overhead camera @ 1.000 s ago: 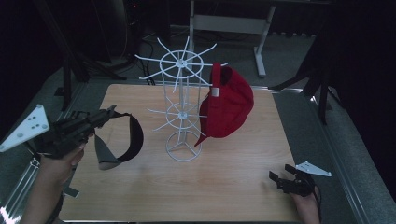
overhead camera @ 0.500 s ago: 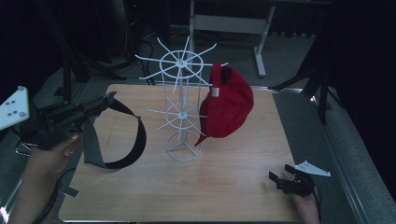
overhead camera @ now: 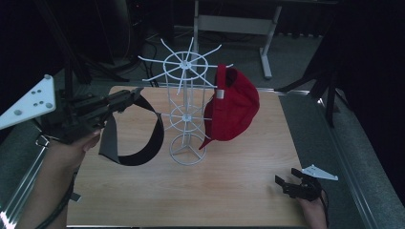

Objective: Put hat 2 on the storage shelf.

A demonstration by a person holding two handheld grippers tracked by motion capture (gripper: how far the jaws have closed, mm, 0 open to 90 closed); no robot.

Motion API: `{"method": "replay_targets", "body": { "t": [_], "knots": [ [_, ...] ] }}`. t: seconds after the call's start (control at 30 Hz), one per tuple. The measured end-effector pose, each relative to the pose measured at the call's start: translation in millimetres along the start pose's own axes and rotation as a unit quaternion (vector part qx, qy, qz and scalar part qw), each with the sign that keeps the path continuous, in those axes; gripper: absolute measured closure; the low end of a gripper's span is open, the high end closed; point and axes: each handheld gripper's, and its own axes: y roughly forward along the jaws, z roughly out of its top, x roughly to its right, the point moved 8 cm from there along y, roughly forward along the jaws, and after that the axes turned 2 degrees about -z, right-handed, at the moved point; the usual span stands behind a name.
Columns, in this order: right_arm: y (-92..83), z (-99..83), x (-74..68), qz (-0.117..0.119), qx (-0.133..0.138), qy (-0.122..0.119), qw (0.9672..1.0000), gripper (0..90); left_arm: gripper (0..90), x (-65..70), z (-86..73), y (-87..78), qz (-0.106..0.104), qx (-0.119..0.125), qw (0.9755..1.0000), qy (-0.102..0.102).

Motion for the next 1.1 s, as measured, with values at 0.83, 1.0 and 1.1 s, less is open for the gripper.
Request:
{"method": "replay_targets", "body": {
  "t": [0.83,1.0,1.1],
  "knots": [
    [-0.1,-0.3,0.3,-0.001,0.0,0.002,1.0,14.0,86.4,21.8,20.8,66.4,-0.054,-0.013,0.9982,0.024],
    [0.7,-1.2,0.7,-0.002,-0.003,0.002,1.0,14.0,86.4,17.5,23.3,77.5,-0.058,-0.016,0.9979,0.024],
    [0.5,-1.2,0.4,-0.001,-0.003,0.003,1.0,14.0,86.4,10.3,22.6,82.7,-0.048,-0.018,0.9985,0.021]
  ]
}}
